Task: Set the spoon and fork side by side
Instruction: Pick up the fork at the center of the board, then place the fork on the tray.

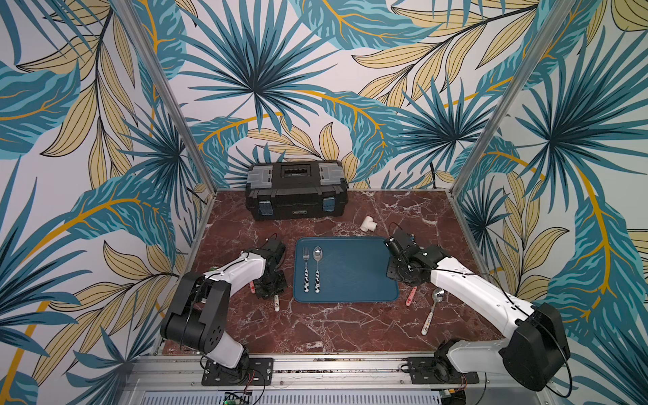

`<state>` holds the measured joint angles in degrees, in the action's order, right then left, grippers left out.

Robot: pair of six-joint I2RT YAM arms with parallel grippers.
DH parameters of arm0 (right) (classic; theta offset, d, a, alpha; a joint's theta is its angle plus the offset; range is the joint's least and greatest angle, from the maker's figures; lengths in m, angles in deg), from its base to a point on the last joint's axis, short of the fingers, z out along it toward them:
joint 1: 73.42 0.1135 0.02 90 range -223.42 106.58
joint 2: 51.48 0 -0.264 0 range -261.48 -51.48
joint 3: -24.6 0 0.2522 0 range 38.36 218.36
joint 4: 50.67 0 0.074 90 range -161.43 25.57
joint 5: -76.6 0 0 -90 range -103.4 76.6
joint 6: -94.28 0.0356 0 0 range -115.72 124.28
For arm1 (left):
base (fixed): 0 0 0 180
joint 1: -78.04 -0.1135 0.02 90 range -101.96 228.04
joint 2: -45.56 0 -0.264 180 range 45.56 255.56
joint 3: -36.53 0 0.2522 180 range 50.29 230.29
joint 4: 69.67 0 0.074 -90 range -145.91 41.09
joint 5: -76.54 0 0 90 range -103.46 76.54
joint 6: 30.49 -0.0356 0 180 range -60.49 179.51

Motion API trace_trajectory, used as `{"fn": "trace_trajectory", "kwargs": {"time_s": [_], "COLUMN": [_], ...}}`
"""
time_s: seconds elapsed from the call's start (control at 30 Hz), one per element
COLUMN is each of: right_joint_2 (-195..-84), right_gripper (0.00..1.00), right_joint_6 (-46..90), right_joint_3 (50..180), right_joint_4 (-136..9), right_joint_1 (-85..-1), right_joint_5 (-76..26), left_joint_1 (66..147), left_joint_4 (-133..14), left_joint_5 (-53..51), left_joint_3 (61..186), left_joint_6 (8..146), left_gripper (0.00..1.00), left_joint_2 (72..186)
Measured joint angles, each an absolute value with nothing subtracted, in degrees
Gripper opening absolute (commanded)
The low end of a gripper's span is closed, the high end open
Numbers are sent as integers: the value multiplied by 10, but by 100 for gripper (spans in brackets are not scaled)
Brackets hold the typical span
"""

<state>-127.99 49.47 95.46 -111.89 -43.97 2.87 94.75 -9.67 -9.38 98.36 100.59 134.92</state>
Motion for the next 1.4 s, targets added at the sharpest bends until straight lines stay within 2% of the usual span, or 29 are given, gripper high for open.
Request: {"fn": "trace_trajectory", "kwargs": {"time_s": [0.33, 0.47, 0.63, 0.8, 0.97, 1.2, 1.4], "right_joint_2": [-1280, -1280, -1277, -1275, -1275, -1247, -1225], "right_gripper": [33, 33, 33, 33, 33, 33, 34], "right_joint_6": [495, 494, 493, 488, 482, 478, 469], "right_joint_3": [952, 951, 949, 940, 922, 891, 880], "right_joint_4": [-1116, -1114, -1113, -1110, -1106, -1105, -1108], "right_joint_1": [-441, -442, -446, -458, -473, -488, -497], "right_joint_5": [28, 29, 33, 38, 42, 42, 46], "left_joint_1": [947, 954, 1019, 1105, 1167, 1202, 1215], "left_joint_4": [-100, -82, -23, -19, -34, -56, -64], "left_joint_5": [-98, -117, -152, -140, -109, -74, -67], "left_joint_3": [978, 983, 1077, 1235, 1331, 1343, 1366], "left_joint_6": [1009, 1008, 998, 996, 1004, 1033, 1049], "left_gripper": [9, 8, 8, 8, 8, 8, 8], "left_joint_2": [1339, 1319, 1280, 1354, 1480, 1585, 1624]}}
